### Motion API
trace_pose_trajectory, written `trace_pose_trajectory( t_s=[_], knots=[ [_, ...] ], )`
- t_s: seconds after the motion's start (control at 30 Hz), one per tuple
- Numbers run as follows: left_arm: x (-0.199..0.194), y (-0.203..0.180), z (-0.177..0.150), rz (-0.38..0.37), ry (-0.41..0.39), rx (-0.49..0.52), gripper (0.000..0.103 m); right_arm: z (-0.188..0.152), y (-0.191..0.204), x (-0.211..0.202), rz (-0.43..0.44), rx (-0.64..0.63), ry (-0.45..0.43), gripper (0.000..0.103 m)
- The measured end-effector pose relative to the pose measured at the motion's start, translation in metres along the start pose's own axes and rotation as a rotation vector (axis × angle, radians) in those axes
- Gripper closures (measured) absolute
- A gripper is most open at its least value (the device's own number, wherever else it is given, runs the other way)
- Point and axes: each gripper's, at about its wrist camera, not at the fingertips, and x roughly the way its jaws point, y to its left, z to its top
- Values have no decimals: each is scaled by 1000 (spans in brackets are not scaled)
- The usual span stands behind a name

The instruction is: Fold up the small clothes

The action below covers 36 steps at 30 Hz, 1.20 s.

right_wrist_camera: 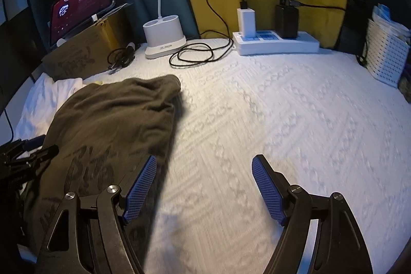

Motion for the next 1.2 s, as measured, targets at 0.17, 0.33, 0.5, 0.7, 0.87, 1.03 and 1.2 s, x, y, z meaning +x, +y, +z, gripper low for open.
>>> trace_pose_trajectory(
  t_s=[0.17,0.33,0.5,0.7,0.87,1.03,1.2],
  knots=[
    [-18,-30,-2,-47,-22,41,44,-18,-9,-18,-6,10,-4,24],
    [-27,-64,-3,-98,-29,93,44,-34,-24,-38,-18,31,-16,24],
    [-35,-93,-2,-150,-41,124,44,-48,-44,-59,-43,62,-33,24],
    [-47,-125,0,-211,-70,142,44,-64,-70,-81,-76,114,-47,24],
    [-59,-153,0,-260,-102,148,44,-82,-86,-99,-108,137,-62,24],
    [-78,-177,-2,-303,-155,123,44,-91,-97,-122,-153,135,-94,24],
    [-99,-200,-4,-303,-229,171,42,-90,-106,-148,-195,124,-141,24]
  ],
)
